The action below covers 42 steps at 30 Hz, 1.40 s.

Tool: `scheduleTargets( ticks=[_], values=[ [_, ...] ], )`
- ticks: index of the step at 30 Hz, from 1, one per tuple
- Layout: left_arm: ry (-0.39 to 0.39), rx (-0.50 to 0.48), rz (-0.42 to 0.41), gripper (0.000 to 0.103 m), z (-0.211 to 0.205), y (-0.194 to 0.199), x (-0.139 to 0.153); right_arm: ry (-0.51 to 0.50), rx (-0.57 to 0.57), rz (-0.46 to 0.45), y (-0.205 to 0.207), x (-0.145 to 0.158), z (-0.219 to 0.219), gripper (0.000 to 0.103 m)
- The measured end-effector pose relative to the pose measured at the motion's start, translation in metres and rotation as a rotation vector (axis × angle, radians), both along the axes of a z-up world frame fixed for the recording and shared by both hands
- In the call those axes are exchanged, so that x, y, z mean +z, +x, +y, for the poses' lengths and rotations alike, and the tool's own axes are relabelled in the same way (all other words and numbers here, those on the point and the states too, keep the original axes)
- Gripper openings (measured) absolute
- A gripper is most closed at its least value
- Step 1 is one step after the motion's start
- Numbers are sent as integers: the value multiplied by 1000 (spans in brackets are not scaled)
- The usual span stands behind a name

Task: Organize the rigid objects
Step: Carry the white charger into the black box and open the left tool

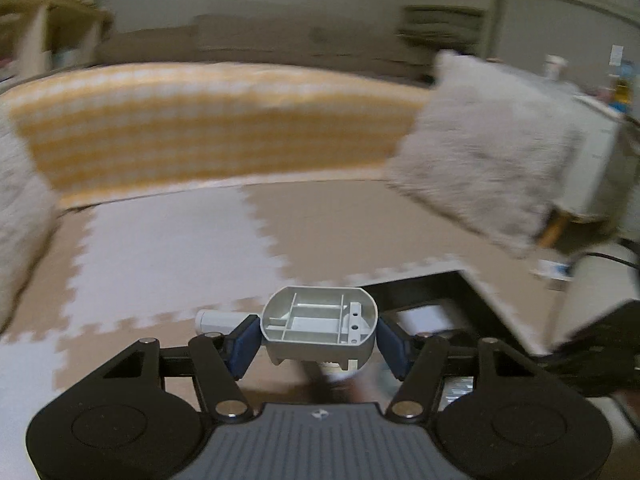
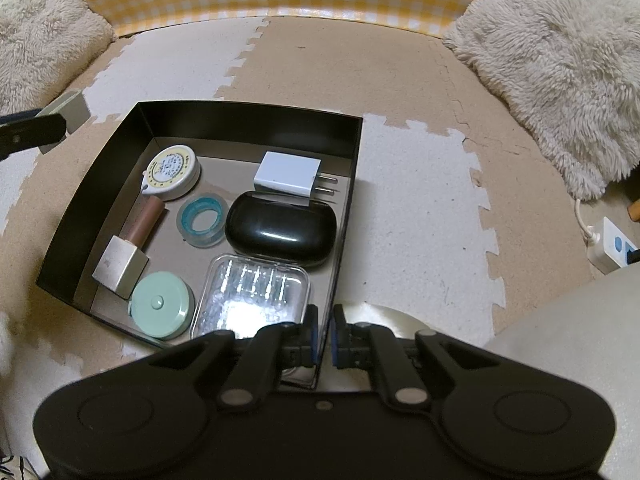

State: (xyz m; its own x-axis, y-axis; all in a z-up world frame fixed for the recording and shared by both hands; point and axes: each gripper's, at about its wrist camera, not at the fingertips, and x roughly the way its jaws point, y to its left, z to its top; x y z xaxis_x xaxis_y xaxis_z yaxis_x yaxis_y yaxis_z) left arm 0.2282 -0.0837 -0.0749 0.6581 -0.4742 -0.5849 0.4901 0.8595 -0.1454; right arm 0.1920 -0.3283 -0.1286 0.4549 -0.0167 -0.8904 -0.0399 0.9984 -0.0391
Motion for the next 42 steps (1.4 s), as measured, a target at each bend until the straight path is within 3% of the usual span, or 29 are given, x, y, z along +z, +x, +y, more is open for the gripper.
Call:
scheduleTargets(
  ticks=[6, 13, 24, 27, 28, 42],
  values=[
    [-4, -137, 25, 63, -32, -15, -8, -4, 1, 0, 0, 0, 0, 6],
    [-11, -135, 97, 63, -61, -20, -25, -6, 2, 1, 0, 0, 1, 6],
    [102, -119, 135, 65, -75, -16, -58, -4, 2, 1, 0, 0, 0, 6],
    [78, -106, 164, 87, -71, -13, -58, -4, 2, 1, 0, 0, 0, 6],
    [68, -106, 167, 89, -69, -13, -57, -4, 2, 1, 0, 0, 0, 6],
    [48, -97, 180, 103, -65, -23, -34, -3, 2, 1, 0, 0, 0, 7]
  ],
)
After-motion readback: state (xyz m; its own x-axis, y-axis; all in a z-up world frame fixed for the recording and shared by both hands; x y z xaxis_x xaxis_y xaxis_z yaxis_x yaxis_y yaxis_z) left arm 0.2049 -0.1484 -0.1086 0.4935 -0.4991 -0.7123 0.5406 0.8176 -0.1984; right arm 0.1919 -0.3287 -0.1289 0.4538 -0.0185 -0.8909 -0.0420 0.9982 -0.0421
